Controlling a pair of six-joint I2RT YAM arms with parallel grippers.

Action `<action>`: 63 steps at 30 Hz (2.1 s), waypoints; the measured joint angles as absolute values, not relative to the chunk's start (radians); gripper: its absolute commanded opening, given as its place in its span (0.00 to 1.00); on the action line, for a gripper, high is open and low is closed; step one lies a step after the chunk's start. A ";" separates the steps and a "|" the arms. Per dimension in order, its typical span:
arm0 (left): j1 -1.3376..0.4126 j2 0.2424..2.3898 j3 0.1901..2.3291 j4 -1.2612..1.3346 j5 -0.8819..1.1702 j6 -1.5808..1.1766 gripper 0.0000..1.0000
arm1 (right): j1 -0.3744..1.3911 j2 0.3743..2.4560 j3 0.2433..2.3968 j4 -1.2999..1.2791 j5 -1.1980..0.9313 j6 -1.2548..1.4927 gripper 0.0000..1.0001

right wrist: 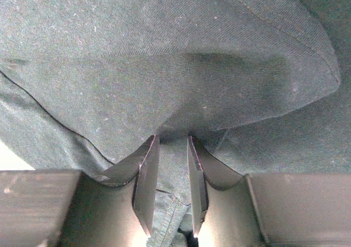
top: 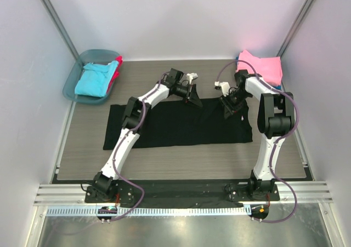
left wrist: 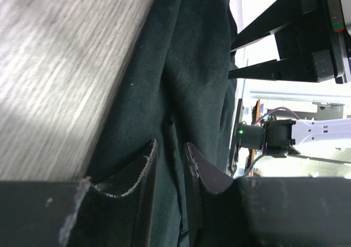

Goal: Fold and stack the t-shirts
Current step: Fold the tshirt

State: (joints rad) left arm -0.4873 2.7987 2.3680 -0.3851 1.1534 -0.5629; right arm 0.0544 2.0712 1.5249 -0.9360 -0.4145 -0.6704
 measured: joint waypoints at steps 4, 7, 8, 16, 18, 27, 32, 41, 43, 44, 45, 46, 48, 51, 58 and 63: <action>-0.493 2.799 2.368 -0.387 1.153 -0.557 0.27 | 0.053 2.071 1.522 -0.934 -0.418 -0.670 0.33; -0.494 2.799 2.368 -0.393 1.153 -0.546 0.27 | 0.051 2.071 1.522 -0.933 -0.422 -0.670 0.33; -0.494 2.799 2.368 -0.394 1.153 -0.545 0.27 | 0.051 2.071 1.522 -0.933 -0.422 -0.670 0.33; -0.496 2.799 2.368 -0.397 1.153 -0.542 0.27 | 0.051 2.071 1.522 -0.933 -0.422 -0.670 0.33; -0.498 2.799 2.368 -0.397 1.153 -0.542 0.27 | 0.051 2.071 1.522 -0.933 -0.422 -0.670 0.33; -0.510 2.799 2.368 -0.397 1.153 -0.542 0.23 | 0.051 2.068 1.515 -0.926 -0.422 -0.670 0.33; -0.519 2.799 2.368 -0.393 1.152 -0.545 0.20 | 0.051 2.068 1.514 -0.926 -0.422 -0.670 0.33; -0.519 2.799 2.368 -0.393 1.145 -0.545 0.09 | 0.051 2.054 1.493 -0.905 -0.422 -0.670 0.33; -0.512 2.799 2.368 -0.395 1.140 -0.540 0.07 | 0.051 2.054 1.493 -0.903 -0.422 -0.670 0.33; -0.509 2.799 2.368 -0.396 1.138 -0.537 0.06 | 0.051 2.054 1.492 -0.903 -0.421 -0.670 0.33; -0.504 2.799 2.368 -0.397 1.135 -0.534 0.00 | 0.051 2.054 1.492 -0.902 -0.421 -0.670 0.33; -0.499 2.799 2.368 -0.401 1.131 -0.531 0.00 | 0.051 2.054 1.492 -0.902 -0.421 -0.670 0.33; -0.487 2.799 2.368 -0.406 1.126 -0.518 0.00 | 0.051 2.054 1.492 -0.901 -0.419 -0.667 0.33; -0.467 2.798 2.368 -0.422 1.126 -0.504 0.00 | 0.050 2.054 1.490 -0.898 -0.416 -0.663 0.32; -0.451 2.790 2.368 -0.450 1.121 -0.466 0.00 | 0.050 2.054 1.489 -0.895 -0.413 -0.655 0.32; -0.448 2.782 2.365 -0.463 1.118 -0.454 0.00 | 0.050 2.054 1.488 -0.894 -0.413 -0.652 0.32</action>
